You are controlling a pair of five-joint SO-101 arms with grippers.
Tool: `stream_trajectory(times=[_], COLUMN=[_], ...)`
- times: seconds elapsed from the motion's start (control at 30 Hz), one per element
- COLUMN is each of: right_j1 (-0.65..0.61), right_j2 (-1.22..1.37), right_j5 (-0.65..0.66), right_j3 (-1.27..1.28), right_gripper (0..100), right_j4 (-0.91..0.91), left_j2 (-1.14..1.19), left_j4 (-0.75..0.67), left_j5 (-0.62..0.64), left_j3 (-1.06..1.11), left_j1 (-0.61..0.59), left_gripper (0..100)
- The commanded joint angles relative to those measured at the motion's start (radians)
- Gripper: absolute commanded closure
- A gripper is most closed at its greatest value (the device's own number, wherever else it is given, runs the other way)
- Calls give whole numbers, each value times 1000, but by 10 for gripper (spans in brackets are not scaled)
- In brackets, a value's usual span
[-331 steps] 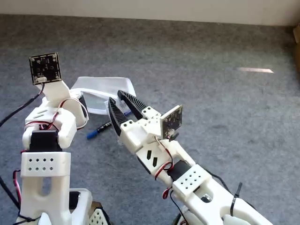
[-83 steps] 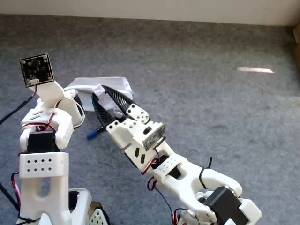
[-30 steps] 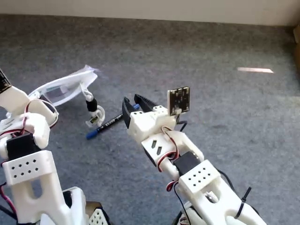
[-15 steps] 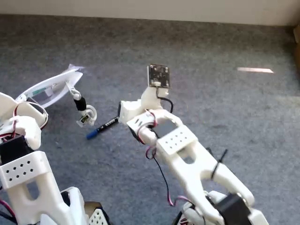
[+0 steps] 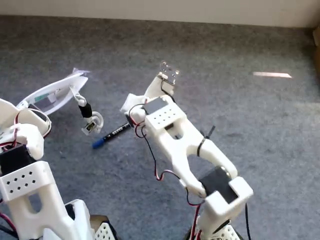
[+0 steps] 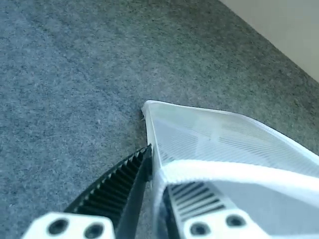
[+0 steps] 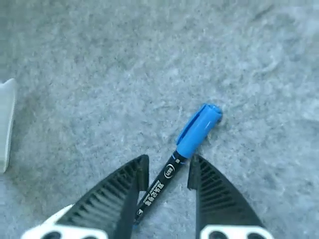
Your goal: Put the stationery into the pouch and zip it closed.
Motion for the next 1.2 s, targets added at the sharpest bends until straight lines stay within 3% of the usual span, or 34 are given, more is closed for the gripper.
stream_trajectory(times=[0.0,0.2,0.7,1.17], right_j1=[10,7,12,88], right_j2=[61,203,541,621], right_j5=[-25,-25,-74,-109], right_j3=[-137,-251,-641,-814], right_gripper=[868,868,868,869], right_j4=[25,31,312,538], left_j2=[-39,-39,-39,-39], left_j4=[-34,-34,-34,-34], left_j5=[6,5,5,5], left_j3=[-54,-54,-53,-53], left_j1=[12,12,12,13], left_gripper=[989,989,989,989])
